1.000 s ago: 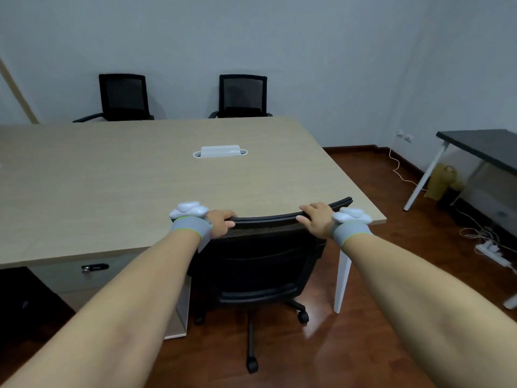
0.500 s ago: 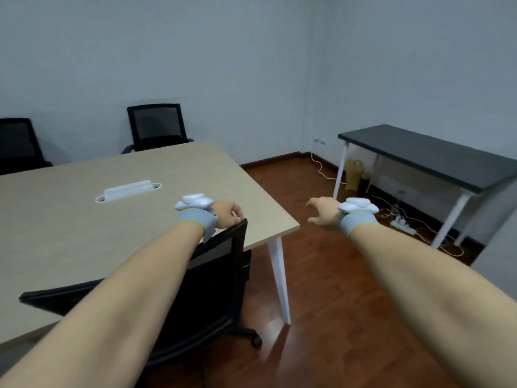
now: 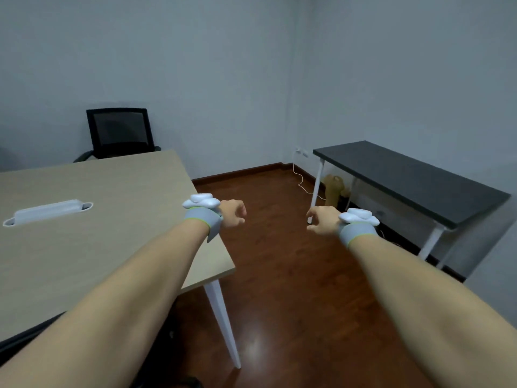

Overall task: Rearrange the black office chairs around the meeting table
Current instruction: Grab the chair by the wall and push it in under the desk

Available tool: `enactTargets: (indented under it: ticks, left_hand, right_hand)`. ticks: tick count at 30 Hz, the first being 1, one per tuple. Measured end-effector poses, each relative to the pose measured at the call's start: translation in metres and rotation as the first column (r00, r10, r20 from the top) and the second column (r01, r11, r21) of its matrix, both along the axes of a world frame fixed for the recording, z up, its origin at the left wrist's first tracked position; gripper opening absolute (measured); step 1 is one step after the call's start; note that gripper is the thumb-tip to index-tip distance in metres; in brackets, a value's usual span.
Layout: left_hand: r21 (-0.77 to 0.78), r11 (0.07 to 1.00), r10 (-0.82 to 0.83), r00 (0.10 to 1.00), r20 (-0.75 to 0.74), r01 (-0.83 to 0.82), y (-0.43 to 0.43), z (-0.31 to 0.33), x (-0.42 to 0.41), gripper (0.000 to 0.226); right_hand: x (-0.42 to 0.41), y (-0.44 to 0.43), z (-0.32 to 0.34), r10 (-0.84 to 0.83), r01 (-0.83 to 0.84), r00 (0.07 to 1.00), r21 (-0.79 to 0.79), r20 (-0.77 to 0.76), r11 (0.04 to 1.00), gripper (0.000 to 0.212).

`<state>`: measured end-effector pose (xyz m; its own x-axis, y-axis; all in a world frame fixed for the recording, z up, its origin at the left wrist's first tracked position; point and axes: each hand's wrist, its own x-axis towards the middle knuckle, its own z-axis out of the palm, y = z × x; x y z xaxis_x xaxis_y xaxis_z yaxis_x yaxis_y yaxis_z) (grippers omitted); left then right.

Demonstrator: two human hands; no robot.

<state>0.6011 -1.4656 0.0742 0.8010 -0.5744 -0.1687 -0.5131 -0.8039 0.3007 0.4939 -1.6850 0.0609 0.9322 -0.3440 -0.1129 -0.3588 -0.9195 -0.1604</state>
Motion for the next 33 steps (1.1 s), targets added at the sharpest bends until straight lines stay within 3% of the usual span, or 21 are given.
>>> enactTargets:
  ticks: [6,20,33]
  left_hand:
    - [-0.033,0.999,0.046,0.995,0.083,-0.043,-0.083,0.006,0.097,0.032]
    - [-0.033,0.980,0.196,0.978,0.071,-0.194,-0.233,0.010,0.320,0.030]
    - [-0.001,0.890,0.456,0.888,0.060,-0.457,-0.280,0.011,0.505,0.034]
  right_hand:
    - [0.101,-0.087,0.007,0.029,-0.028,0.999,-0.017,0.041,0.999,0.045]
    - [0.355,-0.249,0.017,0.152,-0.151,0.988,-0.019,0.012,0.988,0.043]
    - [0.621,-0.312,0.024,0.421,-0.422,0.906,0.017,0.046,0.907,0.040]
